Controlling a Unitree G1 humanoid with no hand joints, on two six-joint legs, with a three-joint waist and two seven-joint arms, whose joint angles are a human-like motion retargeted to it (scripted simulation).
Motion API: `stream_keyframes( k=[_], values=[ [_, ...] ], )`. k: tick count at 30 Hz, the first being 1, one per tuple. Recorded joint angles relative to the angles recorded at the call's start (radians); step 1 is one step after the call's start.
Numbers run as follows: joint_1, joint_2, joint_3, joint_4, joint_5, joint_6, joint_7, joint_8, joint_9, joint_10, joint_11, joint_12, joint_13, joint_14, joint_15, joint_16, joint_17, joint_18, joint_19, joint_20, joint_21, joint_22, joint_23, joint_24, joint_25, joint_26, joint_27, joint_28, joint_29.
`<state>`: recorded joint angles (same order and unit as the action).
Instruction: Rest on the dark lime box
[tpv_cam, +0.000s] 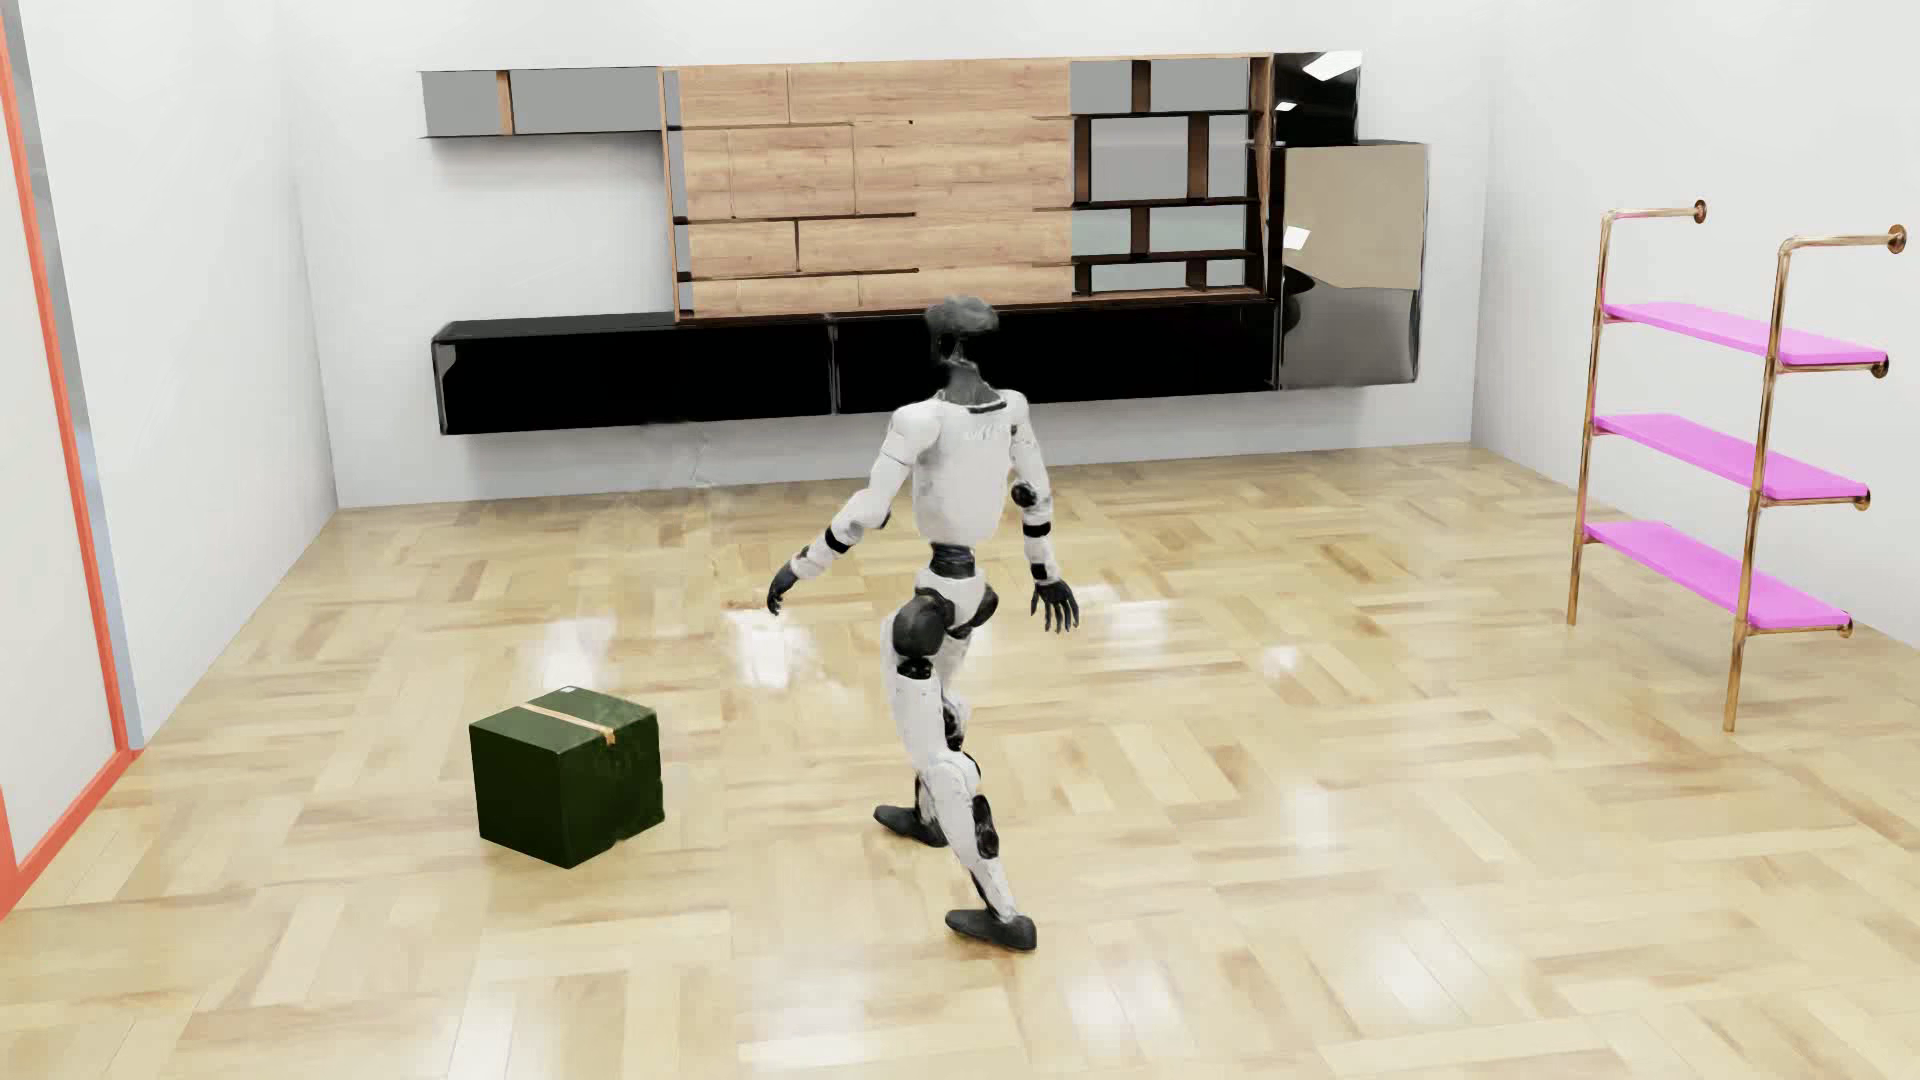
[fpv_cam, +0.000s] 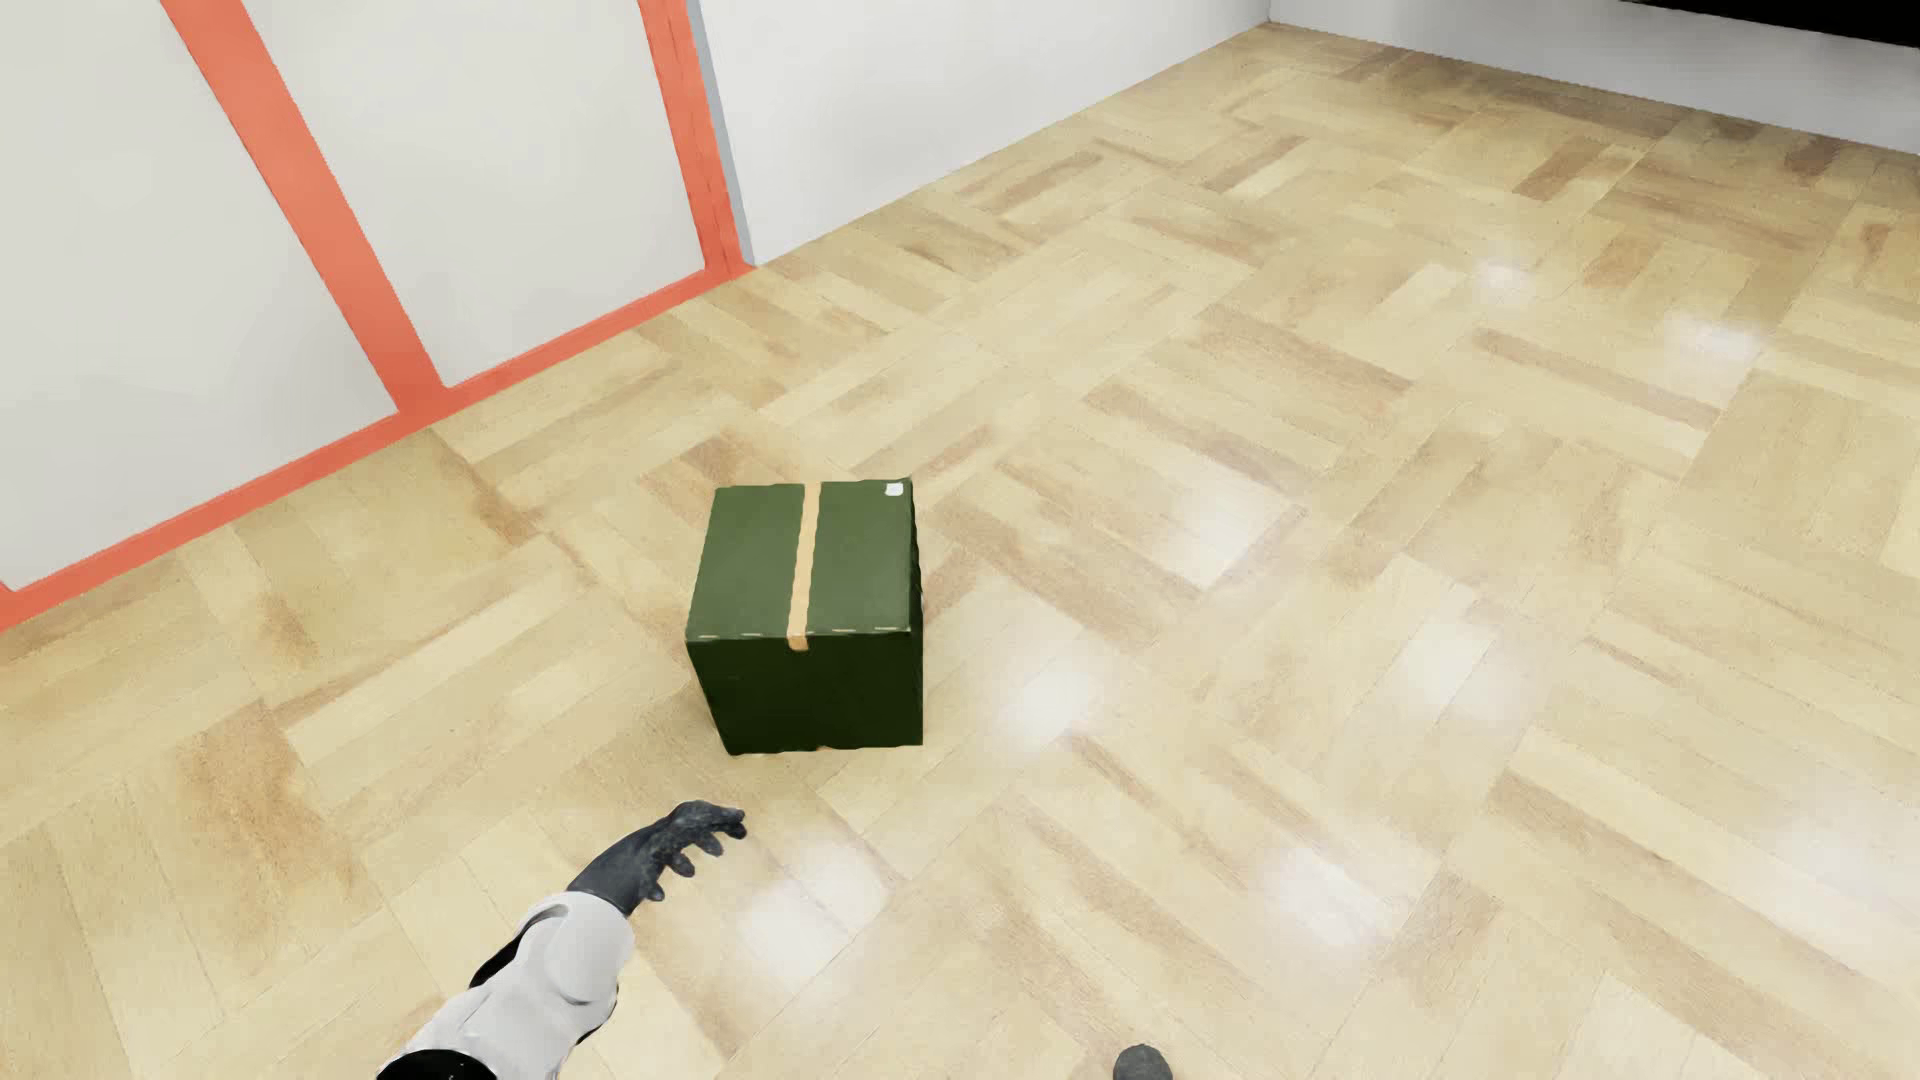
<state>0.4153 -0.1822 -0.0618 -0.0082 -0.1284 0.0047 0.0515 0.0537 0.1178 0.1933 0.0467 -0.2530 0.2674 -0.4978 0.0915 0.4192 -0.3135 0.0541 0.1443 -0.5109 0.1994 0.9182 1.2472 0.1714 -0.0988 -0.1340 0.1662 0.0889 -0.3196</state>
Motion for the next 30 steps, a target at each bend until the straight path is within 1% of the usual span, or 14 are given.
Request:
stream_keyframes(
  k=[2,6,8,11,13,14,15,17,18,20,22,23,27,30],
  values=[
    [0.056,-0.009,-0.010,0.040,-0.009,-0.007,-0.019,0.052,0.003,0.082,0.129,0.005,0.047,-0.044,0.087,0.003,-0.005,-0.057,0.119,-0.009,-0.029,-0.060,0.010,0.017,0.012,-0.011,-0.027,-0.011,0.017],
    [-0.219,0.154,0.050,0.161,0.009,-0.002,-0.097,-0.046,0.022,0.784,0.211,0.084,-0.030,0.144,-0.047,-0.053,0.005,-0.201,0.036,0.051,-0.012,0.013,0.022,0.053,-0.089,-0.020,-0.030,-0.068,0.035],
    [-0.441,0.246,0.094,0.162,0.020,-0.011,-0.091,-0.108,0.045,1.070,0.181,0.112,-0.123,0.141,-0.095,-0.079,-0.035,-0.089,-0.032,0.092,0.037,0.112,-0.037,0.125,-0.159,-0.002,-0.052,-0.117,0.050],
    [-0.673,0.415,0.157,0.132,0.058,-0.012,-0.116,-0.155,0.087,0.990,0.042,0.196,-0.291,0.091,-0.142,-0.121,-0.112,-0.139,-0.081,0.170,0.148,0.258,-0.061,0.140,-0.167,0.038,-0.077,-0.075,0.028],
    [-0.682,0.522,0.188,0.092,0.082,-0.002,-0.116,-0.176,0.086,0.624,-0.039,0.259,-0.363,0.123,-0.179,-0.121,-0.196,-0.087,-0.078,0.225,0.194,0.325,-0.085,0.125,-0.153,0.061,-0.086,-0.067,-0.011],
    [-0.616,0.584,0.190,0.030,0.111,0.009,-0.028,-0.197,0.103,0.409,-0.049,0.290,-0.389,0.202,-0.210,-0.102,-0.234,0.038,-0.091,0.232,0.192,0.330,-0.101,0.129,-0.123,0.046,-0.161,-0.055,0.042],
    [-0.588,0.599,0.183,-0.050,0.142,0.034,0.074,-0.233,0.102,0.291,-0.018,0.320,-0.413,0.287,-0.250,-0.094,-0.269,0.197,-0.113,0.273,0.176,0.333,-0.112,0.149,-0.102,0.060,-0.156,-0.041,0.031],
    [-0.566,0.613,0.163,-0.083,0.196,0.034,0.032,-0.203,0.095,0.279,0.034,0.357,-0.419,0.236,-0.228,-0.035,-0.287,0.274,-0.147,0.283,0.129,0.316,-0.129,0.137,-0.078,0.074,-0.151,-0.049,0.014],
    [-0.524,0.506,0.167,-0.096,0.162,-0.006,-0.021,-0.176,0.098,0.244,0.298,0.362,-0.401,0.260,-0.244,-0.004,-0.253,0.246,-0.112,0.286,0.130,0.318,-0.140,0.108,-0.038,0.071,-0.136,-0.039,-0.028],
    [-0.426,0.295,0.129,-0.117,0.058,-0.006,0.022,-0.163,0.136,0.194,0.856,0.347,-0.416,0.198,-0.262,0.005,-0.222,0.264,0.063,0.306,0.131,0.309,-0.115,0.088,-0.004,0.100,-0.112,-0.020,-0.019],
    [-0.410,0.155,0.102,-0.085,0.010,0.004,-0.003,-0.189,0.131,0.234,1.101,0.293,-0.344,0.118,-0.338,0.022,-0.185,0.207,0.016,0.237,0.104,0.290,-0.139,0.061,-0.044,0.062,-0.130,-0.020,0.005],
    [-0.400,0.099,0.097,-0.073,0.017,0.005,-0.032,-0.112,0.146,0.254,1.125,0.244,-0.314,0.105,-0.361,0.005,-0.145,0.181,0.011,0.216,0.104,0.275,-0.152,0.017,-0.042,0.056,-0.140,0.005,-0.014],
    [-0.452,0.032,0.066,-0.015,0.030,-0.002,-0.114,0.040,0.129,0.264,0.638,0.154,-0.238,0.083,-0.309,-0.042,0.001,0.040,-0.086,0.071,0.140,0.056,-0.151,0.055,-0.102,-0.008,-0.134,-0.020,0.024],
    [-0.538,0.086,0.084,-0.079,-0.020,-0.029,-0.265,0.180,0.147,0.255,0.448,0.080,-0.241,0.136,-0.299,-0.085,0.017,-0.016,0.031,-0.061,0.142,-0.063,-0.189,0.122,-0.098,-0.059,-0.074,-0.186,-0.028]
  ],
)
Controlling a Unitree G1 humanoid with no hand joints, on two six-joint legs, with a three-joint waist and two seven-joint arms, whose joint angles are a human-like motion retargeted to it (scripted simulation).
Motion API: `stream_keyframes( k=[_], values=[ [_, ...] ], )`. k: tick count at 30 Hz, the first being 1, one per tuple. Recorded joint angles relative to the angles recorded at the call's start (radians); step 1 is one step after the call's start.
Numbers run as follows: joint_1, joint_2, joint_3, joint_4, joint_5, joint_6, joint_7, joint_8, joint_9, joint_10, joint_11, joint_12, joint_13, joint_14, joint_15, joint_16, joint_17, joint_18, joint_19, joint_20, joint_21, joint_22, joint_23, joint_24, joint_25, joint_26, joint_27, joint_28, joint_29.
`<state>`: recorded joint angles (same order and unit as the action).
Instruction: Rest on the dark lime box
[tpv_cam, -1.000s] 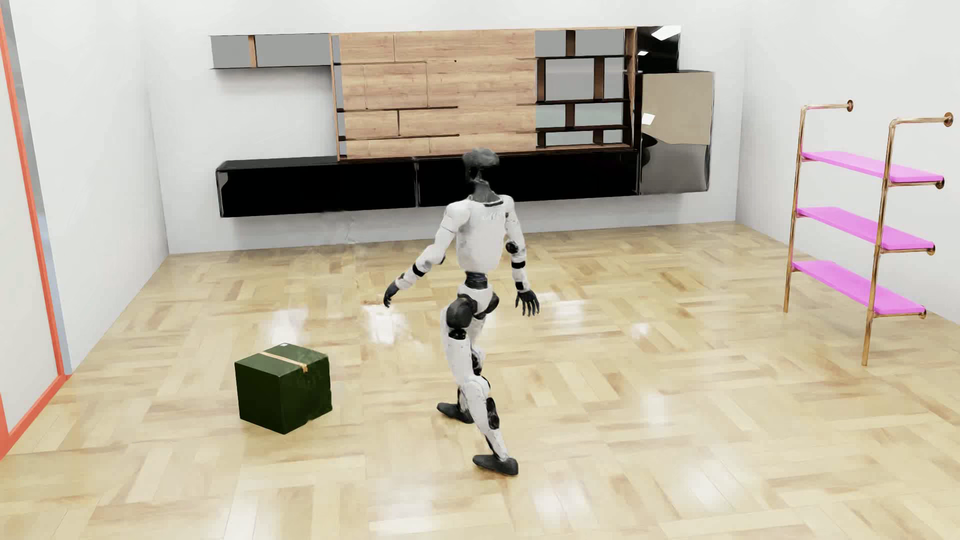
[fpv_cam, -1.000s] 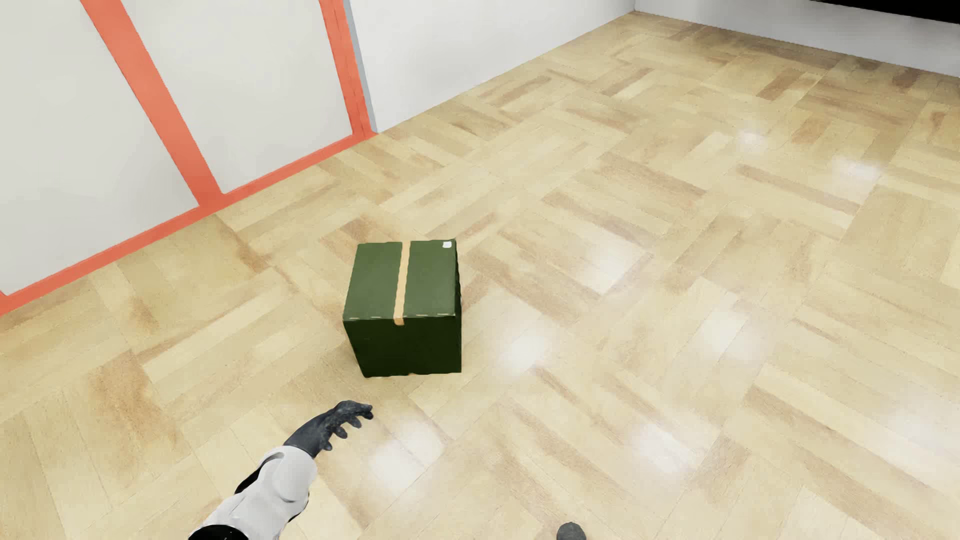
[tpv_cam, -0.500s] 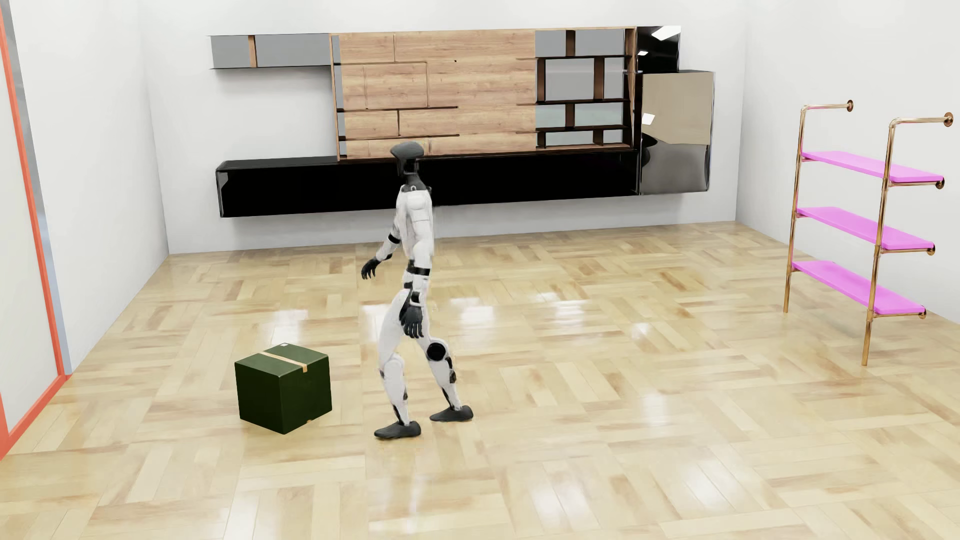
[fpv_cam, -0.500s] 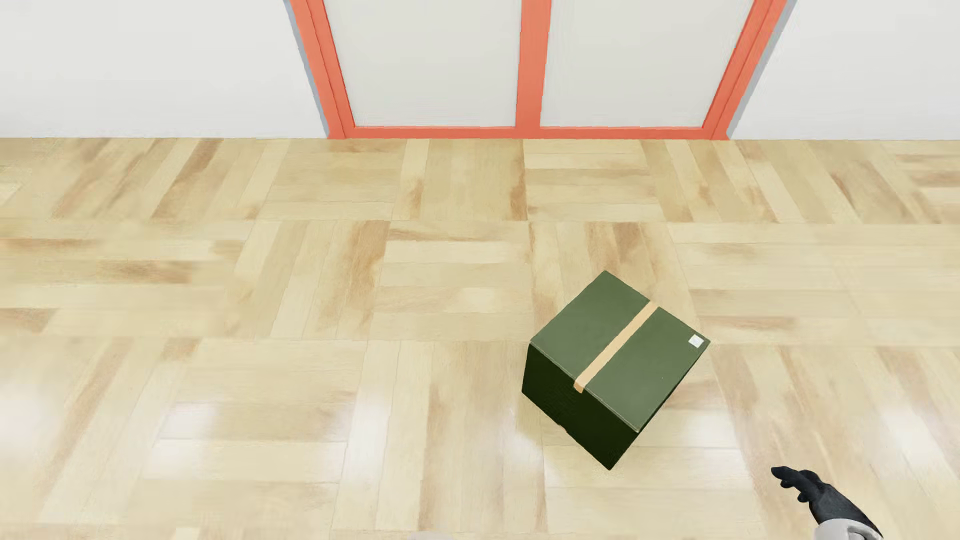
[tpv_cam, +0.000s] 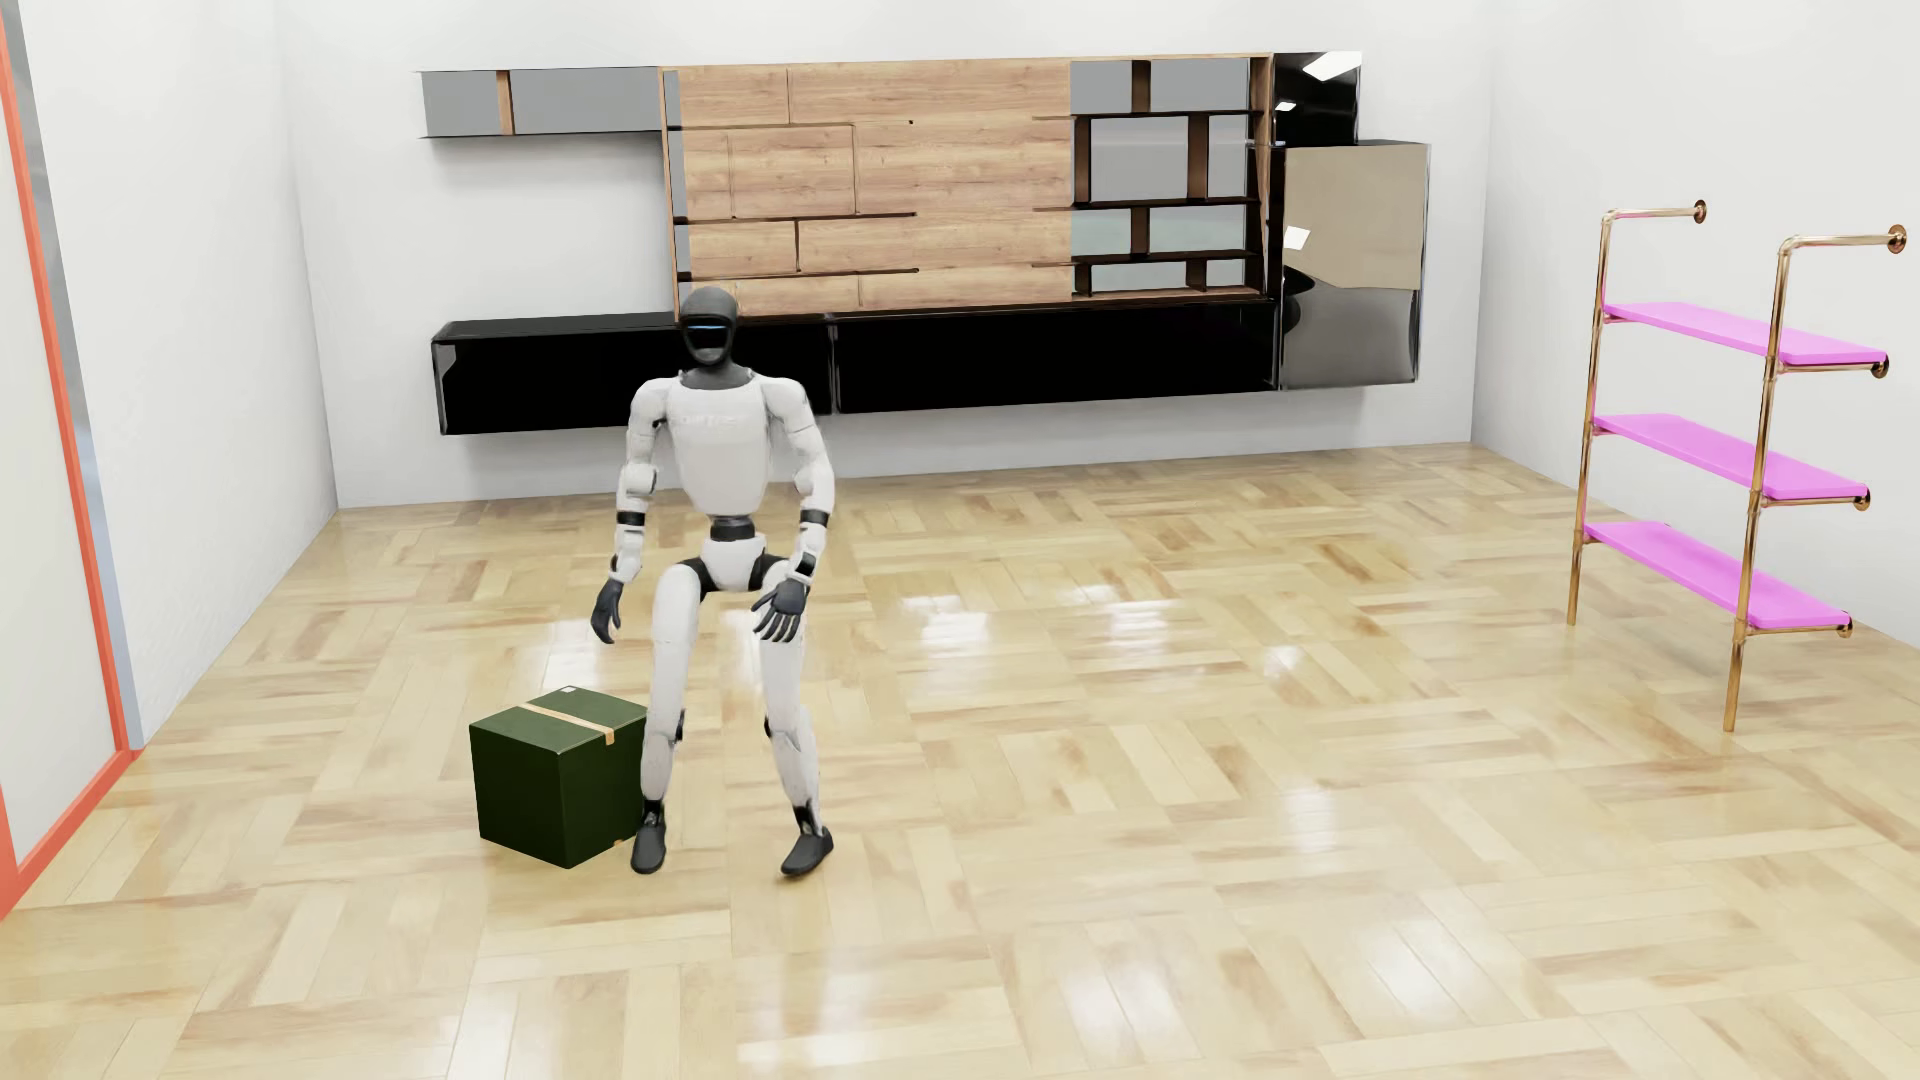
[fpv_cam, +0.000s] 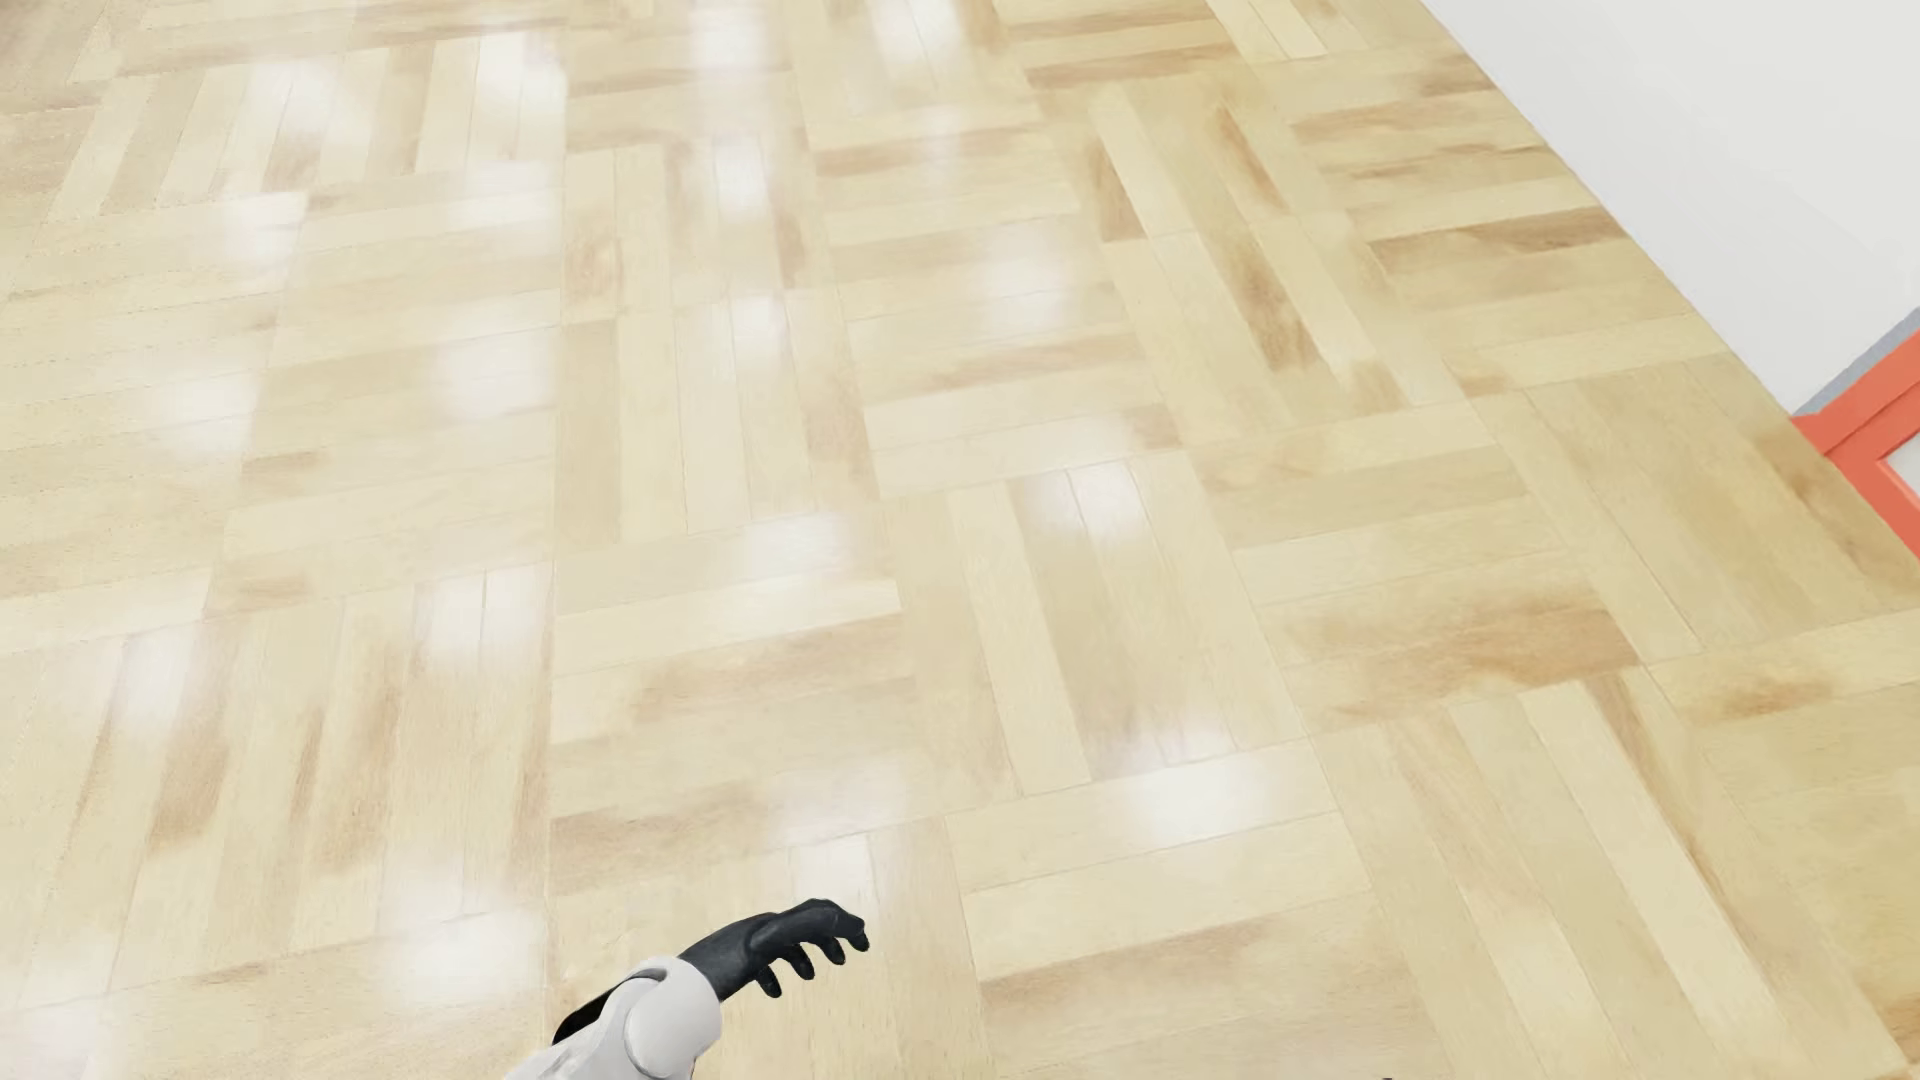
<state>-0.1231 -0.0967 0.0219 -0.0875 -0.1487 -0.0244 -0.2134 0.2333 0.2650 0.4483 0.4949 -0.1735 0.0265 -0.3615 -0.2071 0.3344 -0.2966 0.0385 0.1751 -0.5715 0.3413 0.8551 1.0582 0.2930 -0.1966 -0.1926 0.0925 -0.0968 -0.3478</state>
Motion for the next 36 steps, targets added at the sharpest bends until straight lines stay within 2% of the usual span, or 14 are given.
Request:
stream_keyframes(
  k=[1,2,3,4,9,11,13,17,19,20,24,29,33,36],
  values=[
    [-0.087,-0.010,0.018,-0.005,-0.023,0.017,-0.022,-0.095,0.029,0.035,-0.015,-0.051,-0.026,0.040,-0.032,-0.020,-0.019,-0.024,0.007,-0.031,0.004,-0.025,-0.018,0.007,-0.014,0.001,-0.018,0.047,-0.019],
    [-0.228,-0.066,0.043,0.021,0.012,0.037,0.002,-0.180,0.012,0.127,-0.023,-0.058,-0.027,0.050,0.014,-0.035,-0.032,-0.049,-0.059,-0.025,-0.006,-0.040,-0.050,0.032,-0.071,0.009,0.012,0.053,0.014],
    [-0.252,-0.084,0.048,0.010,-0.012,0.051,0.005,-0.206,0.045,0.153,0.045,-0.062,-0.032,0.015,-0.072,-0.073,-0.066,-0.001,0.003,-0.012,-0.002,-0.034,-0.049,0.044,-0.063,0.025,-0.091,0.078,-0.012],
    [-0.268,-0.114,0.056,0.055,0.018,0.057,0.016,-0.178,0.079,0.202,0.090,-0.046,-0.038,-0.032,-0.063,-0.076,-0.085,0.002,-0.039,0.004,0.032,-0.053,-0.095,0.036,-0.061,0.112,-0.012,0.136,-0.035],
    [-0.336,-0.356,0.001,0.200,0.013,0.037,0.092,-0.171,0.177,0.515,0.436,-0.047,-0.083,-0.087,-0.113,0.020,-0.044,-0.021,-0.174,0.035,-0.041,0.024,-0.086,0.037,-0.011,0.133,0.012,0.233,-0.106],
    [-0.424,-0.509,-0.016,0.242,-0.010,0.056,0.103,-0.146,0.240,0.542,0.626,-0.074,-0.111,-0.181,-0.177,0.052,-0.083,-0.072,-0.157,0.095,-0.054,0.032,-0.106,-0.010,-0.065,0.139,0.044,0.235,-0.026],
    [-0.674,-0.696,-0.014,0.260,-0.053,0.082,0.081,-0.134,0.283,0.780,0.851,-0.110,-0.109,-0.228,-0.231,0.079,-0.144,-0.151,-0.129,0.119,-0.076,0.048,-0.180,-0.031,-0.095,0.158,-0.044,0.230,0.020],
    [-0.943,-0.903,-0.002,0.294,-0.072,0.084,0.028,-0.082,0.434,1.130,1.212,-0.184,-0.177,-0.317,-0.349,0.137,-0.191,-0.216,-0.093,0.114,-0.064,0.067,-0.244,-0.097,-0.093,0.164,-0.027,0.328,-0.010],
    [-1.035,-0.962,0.003,0.282,-0.064,0.085,-0.012,-0.067,0.476,1.260,1.330,-0.198,-0.204,-0.321,-0.381,0.151,-0.207,-0.221,-0.087,0.148,-0.052,0.045,-0.254,-0.092,-0.103,0.189,0.002,0.256,-0.055],
    [-1.061,-0.978,0.005,0.279,-0.057,0.081,-0.038,-0.046,0.491,1.313,1.387,-0.185,-0.212,-0.323,-0.412,0.152,-0.218,-0.232,-0.066,0.152,-0.006,0.023,-0.262,-0.114,-0.053,0.172,-0.013,0.262,-0.082],
    [-1.003,-0.913,0.005,0.287,-0.110,0.083,-0.034,-0.050,0.546,1.354,1.452,-0.152,-0.278,-0.300,-0.421,0.090,-0.219,-0.263,-0.026,0.165,-0.034,0.050,-0.244,-0.100,-0.058,0.156,0.034,0.283,-0.108],
    [-0.876,-0.812,-0.002,0.334,-0.096,0.072,-0.005,-0.047,0.521,1.394,1.501,-0.058,-0.276,-0.346,-0.444,0.015,-0.185,-0.296,-0.064,0.191,0.036,0.121,-0.137,-0.041,-0.071,0.152,0.033,0.259,-0.081],
    [-0.824,-0.775,-0.003,0.370,-0.095,0.070,0.000,-0.064,0.487,1.392,1.500,-0.056,-0.299,-0.364,-0.458,-0.065,-0.128,-0.337,-0.073,0.225,0.084,0.245,-0.021,-0.160,-0.021,0.157,0.032,0.353,-0.074],
    [-0.787,-0.746,-0.007,0.370,-0.087,0.065,0.005,-0.071,0.488,1.392,1.497,-0.055,-0.294,-0.364,-0.443,-0.043,-0.099,-0.325,-0.068,0.213,0.089,0.247,0.008,-0.152,-0.017,0.159,0.054,0.367,-0.101]
  ],
)
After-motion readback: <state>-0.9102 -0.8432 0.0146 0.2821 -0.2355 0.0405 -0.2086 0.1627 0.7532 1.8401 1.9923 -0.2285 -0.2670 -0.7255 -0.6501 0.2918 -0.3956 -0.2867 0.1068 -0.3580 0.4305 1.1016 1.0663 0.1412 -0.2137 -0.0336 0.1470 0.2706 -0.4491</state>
